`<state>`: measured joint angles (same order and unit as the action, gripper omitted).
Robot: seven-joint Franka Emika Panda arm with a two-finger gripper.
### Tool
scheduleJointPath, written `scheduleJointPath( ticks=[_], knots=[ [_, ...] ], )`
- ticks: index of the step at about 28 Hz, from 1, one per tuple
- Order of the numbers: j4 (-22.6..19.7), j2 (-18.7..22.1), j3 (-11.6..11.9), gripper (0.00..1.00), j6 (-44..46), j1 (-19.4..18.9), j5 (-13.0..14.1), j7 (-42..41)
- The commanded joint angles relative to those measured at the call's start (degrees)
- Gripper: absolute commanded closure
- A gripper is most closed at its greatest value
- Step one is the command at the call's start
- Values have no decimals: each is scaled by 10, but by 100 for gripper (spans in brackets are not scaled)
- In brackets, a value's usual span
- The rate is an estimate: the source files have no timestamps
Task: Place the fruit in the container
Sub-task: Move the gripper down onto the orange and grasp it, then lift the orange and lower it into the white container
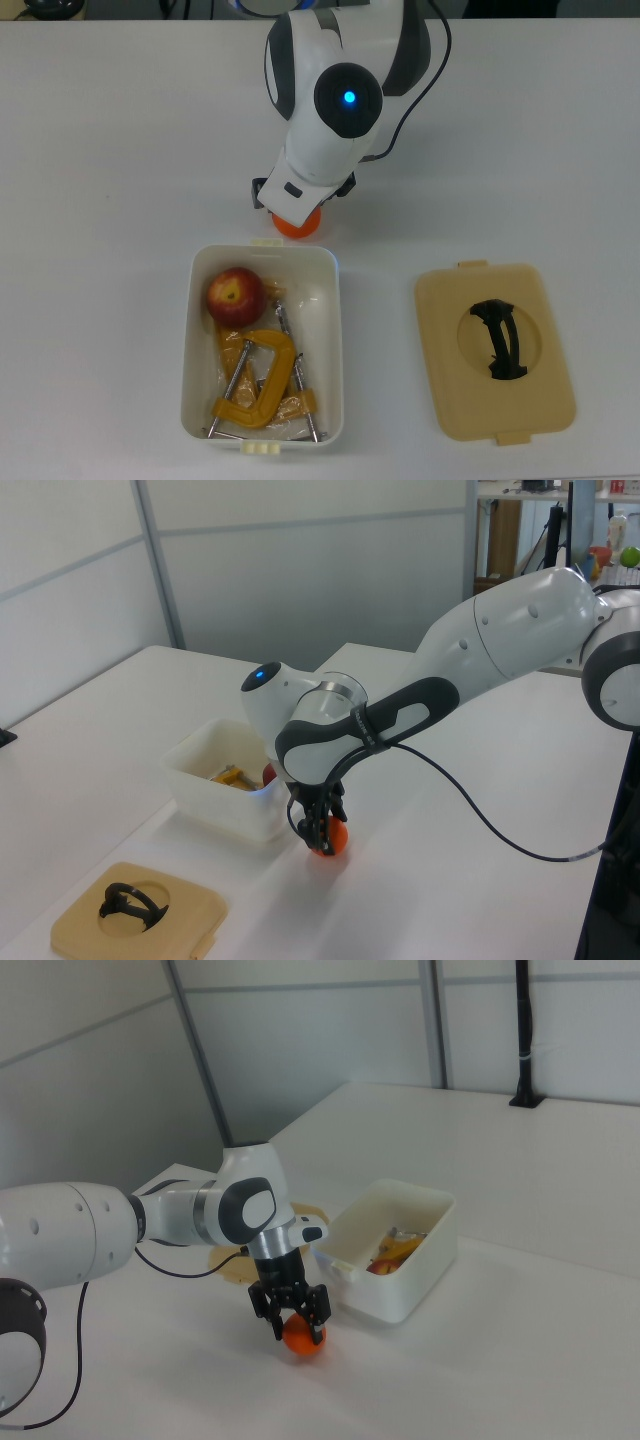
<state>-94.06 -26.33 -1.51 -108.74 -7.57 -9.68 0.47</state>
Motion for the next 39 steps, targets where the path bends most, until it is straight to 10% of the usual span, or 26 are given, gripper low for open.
scheduleJointPath(
  ticks=[1, 23, 25, 27, 39],
  knots=[
    [16, 20, 5, 100, -1, -3, 1, -16],
    [112, 31, 50, 98, -117, 16, 89, 27],
    [112, 23, 50, 74, -138, 18, 88, 38],
    [111, 17, 50, 0, -152, 19, 84, 51],
    [110, 49, 53, 0, -39, 44, 81, 40]
  ],
)
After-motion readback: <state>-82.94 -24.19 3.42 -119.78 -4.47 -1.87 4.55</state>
